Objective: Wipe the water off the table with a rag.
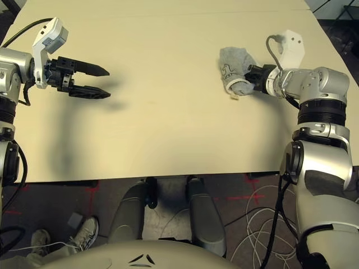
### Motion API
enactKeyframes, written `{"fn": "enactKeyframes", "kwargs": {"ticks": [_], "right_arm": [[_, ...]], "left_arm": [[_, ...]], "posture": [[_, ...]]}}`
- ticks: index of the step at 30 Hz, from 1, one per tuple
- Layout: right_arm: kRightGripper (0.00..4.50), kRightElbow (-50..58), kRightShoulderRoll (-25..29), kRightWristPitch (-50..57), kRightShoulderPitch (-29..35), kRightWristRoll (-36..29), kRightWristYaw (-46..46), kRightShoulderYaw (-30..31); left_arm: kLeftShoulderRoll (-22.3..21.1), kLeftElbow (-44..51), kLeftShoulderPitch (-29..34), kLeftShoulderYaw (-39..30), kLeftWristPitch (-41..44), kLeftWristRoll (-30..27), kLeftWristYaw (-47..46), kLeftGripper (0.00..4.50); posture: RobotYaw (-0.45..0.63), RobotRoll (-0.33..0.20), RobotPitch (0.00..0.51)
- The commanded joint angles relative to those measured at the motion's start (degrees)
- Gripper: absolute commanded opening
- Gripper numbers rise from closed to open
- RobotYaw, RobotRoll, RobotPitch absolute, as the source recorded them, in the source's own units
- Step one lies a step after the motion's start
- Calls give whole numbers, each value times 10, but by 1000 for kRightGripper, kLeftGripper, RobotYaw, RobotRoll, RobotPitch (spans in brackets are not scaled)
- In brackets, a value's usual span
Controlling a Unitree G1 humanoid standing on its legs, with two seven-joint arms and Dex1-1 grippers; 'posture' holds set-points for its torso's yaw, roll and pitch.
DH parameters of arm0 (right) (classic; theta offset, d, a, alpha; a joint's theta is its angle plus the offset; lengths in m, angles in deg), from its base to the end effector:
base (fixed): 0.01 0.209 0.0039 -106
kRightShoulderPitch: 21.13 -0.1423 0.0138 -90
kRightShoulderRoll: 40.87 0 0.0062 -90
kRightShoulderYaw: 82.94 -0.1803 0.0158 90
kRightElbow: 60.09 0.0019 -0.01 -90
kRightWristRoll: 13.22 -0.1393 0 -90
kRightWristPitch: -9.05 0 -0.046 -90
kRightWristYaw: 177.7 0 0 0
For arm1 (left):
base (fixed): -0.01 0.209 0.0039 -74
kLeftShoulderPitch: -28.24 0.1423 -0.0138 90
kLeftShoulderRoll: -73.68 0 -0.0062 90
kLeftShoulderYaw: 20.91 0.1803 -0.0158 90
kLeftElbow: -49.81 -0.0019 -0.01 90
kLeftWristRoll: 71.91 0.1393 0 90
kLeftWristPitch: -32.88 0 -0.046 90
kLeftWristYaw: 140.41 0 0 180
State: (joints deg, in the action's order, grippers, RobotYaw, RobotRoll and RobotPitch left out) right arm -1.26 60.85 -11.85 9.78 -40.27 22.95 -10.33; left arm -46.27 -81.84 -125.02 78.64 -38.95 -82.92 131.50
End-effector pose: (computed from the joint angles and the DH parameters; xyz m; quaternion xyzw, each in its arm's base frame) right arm 0.3286 -0.2345 0.2240 0.1948 0.2570 0.1815 0.9290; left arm 0.3321 0.2799 0.2740 0.1964 0.1448 -0.5816 0.7760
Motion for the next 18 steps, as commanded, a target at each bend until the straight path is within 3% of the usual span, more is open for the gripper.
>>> {"fn": "enactKeyframes", "kwargs": {"ticks": [1,6,9,14,18], "right_arm": [[11,107,-75,111,-24,-62,-15,-21],[11,220,-210,222,-39,-87,-61,-61],[11,254,-283,234,-34,-105,-87,-59],[11,256,-353,234,-20,-94,-111,-53],[11,231,-369,201,11,-73,-114,-16]], "left_arm": [[-1,-7,-10,-1,-4,7,6,4500],[-6,0,-20,4,10,-11,6,4500],[-8,3,-22,7,11,-16,6,4500],[-9,3,-21,7,11,-20,6,4500],[-10,8,-13,5,12,-23,6,4500]], "posture": [[-164,0,295],[-164,0,297],[-164,0,297],[-154,0,296],[-142,0,296]]}}
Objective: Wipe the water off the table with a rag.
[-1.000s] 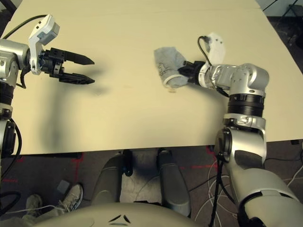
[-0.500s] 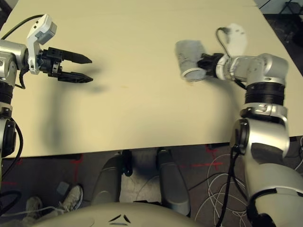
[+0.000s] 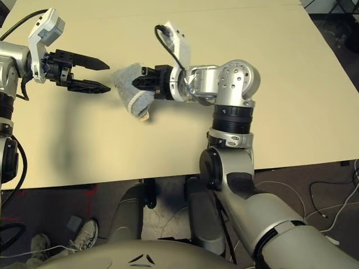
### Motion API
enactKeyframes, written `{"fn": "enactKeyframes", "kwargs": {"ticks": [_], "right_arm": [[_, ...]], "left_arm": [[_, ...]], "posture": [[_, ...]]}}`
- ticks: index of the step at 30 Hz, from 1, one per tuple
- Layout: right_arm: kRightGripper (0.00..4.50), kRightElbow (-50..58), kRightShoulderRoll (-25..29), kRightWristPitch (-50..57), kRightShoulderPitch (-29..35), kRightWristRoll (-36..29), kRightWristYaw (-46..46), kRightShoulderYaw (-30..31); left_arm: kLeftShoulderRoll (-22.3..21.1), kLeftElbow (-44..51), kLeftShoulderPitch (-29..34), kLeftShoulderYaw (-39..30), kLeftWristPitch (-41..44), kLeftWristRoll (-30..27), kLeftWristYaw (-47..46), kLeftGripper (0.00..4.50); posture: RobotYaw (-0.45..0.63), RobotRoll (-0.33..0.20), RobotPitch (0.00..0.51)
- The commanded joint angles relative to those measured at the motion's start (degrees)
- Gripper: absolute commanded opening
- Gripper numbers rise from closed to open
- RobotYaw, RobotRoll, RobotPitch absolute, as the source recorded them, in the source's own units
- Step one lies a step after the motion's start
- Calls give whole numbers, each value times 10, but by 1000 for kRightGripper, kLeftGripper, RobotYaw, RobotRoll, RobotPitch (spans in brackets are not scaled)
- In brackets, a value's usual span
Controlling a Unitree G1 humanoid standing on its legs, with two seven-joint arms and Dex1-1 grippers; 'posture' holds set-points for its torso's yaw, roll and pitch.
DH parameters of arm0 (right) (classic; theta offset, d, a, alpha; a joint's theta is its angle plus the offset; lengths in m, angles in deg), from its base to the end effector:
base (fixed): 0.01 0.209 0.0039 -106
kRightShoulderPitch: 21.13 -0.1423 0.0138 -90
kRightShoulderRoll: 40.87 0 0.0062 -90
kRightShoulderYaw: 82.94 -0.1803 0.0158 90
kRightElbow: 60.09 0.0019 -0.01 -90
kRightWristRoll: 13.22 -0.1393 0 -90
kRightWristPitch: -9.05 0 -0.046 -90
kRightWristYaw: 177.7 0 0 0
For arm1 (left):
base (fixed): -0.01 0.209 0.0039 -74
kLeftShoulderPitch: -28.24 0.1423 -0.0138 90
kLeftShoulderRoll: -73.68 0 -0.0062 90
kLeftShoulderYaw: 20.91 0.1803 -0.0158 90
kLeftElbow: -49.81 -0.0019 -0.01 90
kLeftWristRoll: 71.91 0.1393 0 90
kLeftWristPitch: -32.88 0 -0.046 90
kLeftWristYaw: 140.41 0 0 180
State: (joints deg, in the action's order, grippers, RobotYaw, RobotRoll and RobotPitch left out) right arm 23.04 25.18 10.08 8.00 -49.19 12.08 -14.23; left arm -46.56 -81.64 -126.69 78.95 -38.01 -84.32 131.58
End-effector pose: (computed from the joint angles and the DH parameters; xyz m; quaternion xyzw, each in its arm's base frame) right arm 0.2949 -0.0720 0.2357 0.2163 0.2988 0.4686 0.8027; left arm 0.3320 0.2777 0.2831 0.1946 0.1315 -0.5857 0.7757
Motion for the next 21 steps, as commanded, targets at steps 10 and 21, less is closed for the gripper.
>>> {"fn": "enactKeyframes", "kwargs": {"ticks": [10,21], "right_arm": [[11,-101,52,-121,58,72,-3,71],[11,-96,134,-111,48,70,2,50]], "left_arm": [[-16,16,18,-1,9,-15,5,4500],[-10,7,16,-2,3,-12,5,4500]], "posture": [[-127,0,294],[-140,0,293]]}}
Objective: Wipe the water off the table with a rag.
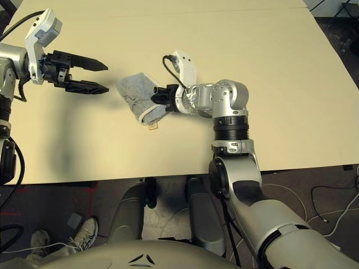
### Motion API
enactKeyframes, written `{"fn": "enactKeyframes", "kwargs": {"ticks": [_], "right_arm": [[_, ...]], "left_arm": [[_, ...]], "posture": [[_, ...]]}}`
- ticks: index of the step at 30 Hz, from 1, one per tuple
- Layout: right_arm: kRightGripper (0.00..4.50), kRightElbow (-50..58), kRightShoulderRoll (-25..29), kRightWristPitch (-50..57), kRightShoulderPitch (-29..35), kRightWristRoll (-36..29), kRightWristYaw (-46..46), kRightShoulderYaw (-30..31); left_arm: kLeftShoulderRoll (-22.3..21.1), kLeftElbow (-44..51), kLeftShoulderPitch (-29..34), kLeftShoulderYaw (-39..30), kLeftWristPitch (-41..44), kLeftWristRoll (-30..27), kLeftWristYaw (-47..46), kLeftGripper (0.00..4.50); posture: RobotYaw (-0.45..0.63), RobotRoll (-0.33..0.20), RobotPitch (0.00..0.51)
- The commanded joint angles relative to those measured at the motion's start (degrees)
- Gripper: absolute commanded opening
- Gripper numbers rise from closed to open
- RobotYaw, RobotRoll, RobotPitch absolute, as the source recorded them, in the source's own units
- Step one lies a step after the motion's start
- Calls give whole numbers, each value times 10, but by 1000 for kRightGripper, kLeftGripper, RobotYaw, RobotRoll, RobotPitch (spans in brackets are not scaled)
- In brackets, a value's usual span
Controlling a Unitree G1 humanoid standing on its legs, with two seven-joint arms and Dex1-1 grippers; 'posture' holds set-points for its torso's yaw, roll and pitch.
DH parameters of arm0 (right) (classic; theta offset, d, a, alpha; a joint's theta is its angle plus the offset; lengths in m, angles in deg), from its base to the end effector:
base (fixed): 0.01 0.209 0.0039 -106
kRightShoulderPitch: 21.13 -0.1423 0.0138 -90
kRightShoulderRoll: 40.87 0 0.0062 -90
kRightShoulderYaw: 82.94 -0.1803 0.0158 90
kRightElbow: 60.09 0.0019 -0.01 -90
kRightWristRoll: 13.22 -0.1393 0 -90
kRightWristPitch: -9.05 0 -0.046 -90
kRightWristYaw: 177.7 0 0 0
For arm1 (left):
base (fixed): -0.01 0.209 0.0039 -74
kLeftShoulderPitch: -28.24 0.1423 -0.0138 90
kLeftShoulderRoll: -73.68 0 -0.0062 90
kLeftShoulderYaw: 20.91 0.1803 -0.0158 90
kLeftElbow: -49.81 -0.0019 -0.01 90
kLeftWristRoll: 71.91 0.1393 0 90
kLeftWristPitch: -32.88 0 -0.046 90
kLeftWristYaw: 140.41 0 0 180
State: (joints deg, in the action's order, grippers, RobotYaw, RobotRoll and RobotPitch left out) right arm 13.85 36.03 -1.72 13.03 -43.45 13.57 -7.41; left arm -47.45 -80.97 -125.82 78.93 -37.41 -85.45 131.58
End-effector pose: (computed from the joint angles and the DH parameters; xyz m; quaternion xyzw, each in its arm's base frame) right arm 0.3172 -0.1092 0.2015 0.1874 0.3211 0.3373 0.8649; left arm 0.3296 0.2816 0.2815 0.1876 0.1327 -0.5847 0.7780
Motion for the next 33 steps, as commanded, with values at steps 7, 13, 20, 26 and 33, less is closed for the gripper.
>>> {"fn": "enactKeyframes", "kwargs": {"ticks": [7,13,20,26,33], "right_arm": [[11,-6,128,2,-10,19,2,-26],[11,-43,221,-36,4,44,14,-31],[11,-110,308,-105,20,78,22,-34],[11,-149,340,-138,19,94,27,-27],[716,-155,345,-235,31,107,85,2]], "left_arm": [[5,-20,-1,-7,-13,8,5,4500],[9,-32,-3,-12,-19,14,5,4500],[17,-40,-3,-16,-24,18,-2,4500],[21,-44,-6,-19,-25,20,-8,4500],[48,-65,-16,-52,-60,16,-78,4500]], "posture": [[-146,0,296],[-153,0,297],[-162,0,293],[-167,0,292],[-160,0,297]]}}
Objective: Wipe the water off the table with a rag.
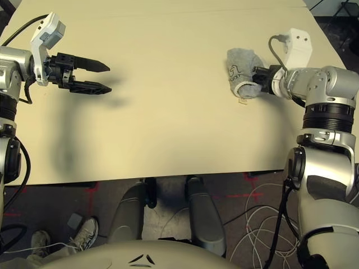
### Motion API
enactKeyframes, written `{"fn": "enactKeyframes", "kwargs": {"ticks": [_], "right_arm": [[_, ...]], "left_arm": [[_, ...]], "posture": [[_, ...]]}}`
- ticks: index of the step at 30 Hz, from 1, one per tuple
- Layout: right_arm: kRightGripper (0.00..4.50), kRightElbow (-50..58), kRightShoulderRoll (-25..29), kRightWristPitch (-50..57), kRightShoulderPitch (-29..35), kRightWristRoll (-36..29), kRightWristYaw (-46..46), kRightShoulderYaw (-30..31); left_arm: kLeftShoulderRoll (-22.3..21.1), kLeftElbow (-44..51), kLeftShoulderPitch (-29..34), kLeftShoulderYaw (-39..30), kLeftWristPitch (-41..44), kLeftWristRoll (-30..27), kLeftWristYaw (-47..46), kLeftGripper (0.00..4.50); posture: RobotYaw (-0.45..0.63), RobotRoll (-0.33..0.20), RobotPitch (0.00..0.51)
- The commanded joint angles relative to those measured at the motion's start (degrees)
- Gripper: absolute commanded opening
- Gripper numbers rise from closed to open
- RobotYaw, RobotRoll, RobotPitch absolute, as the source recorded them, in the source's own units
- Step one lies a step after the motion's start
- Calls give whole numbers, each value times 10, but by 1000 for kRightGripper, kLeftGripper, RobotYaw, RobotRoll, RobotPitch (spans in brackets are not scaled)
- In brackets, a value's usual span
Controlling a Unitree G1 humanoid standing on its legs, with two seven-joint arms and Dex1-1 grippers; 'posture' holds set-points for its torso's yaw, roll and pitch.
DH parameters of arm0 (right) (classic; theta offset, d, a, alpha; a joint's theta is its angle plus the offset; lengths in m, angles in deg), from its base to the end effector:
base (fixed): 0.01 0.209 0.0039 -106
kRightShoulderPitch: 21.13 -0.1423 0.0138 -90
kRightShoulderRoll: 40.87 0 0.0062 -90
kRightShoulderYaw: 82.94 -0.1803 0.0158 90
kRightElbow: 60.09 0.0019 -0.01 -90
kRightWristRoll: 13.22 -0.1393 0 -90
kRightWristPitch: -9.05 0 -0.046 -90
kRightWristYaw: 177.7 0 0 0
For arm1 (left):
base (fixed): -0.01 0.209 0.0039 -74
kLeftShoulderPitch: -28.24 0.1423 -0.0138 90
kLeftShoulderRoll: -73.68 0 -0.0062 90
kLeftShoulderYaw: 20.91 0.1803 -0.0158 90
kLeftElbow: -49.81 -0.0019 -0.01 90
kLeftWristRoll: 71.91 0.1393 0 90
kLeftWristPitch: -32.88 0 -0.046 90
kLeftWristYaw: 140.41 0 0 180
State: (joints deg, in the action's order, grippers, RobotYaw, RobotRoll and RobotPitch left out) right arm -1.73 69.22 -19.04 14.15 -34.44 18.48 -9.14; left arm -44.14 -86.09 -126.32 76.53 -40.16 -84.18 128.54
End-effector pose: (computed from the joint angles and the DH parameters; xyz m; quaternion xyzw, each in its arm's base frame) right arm 0.3140 -0.2821 0.2226 0.1160 0.2369 0.0241 0.9643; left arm 0.3370 0.2797 0.2691 0.1663 0.1150 -0.5688 0.7972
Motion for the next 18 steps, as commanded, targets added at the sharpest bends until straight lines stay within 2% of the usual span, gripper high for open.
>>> {"fn": "enactKeyframes", "kwargs": {"ticks": [1,6,10,14,18], "right_arm": [[971,2,14,-81,22,19,50,24],[2855,-6,36,-238,25,22,193,44],[4363,-49,45,-343,19,33,208,29],[4475,-151,52,-498,9,62,190,20],[4475,-262,47,-596,-24,82,184,22]], "left_arm": [[21,-21,-15,-37,-44,2,-65,4500],[74,-94,-47,-121,-162,0,-273,4500],[98,-119,-39,-164,-220,-2,-386,4500],[119,-128,-7,-200,-276,-1,-494,4500],[134,-144,14,-216,-314,6,-567,4500]], "posture": [[-158,0,297],[-138,0,299],[-131,0,297],[-127,0,298],[-127,0,296]]}}
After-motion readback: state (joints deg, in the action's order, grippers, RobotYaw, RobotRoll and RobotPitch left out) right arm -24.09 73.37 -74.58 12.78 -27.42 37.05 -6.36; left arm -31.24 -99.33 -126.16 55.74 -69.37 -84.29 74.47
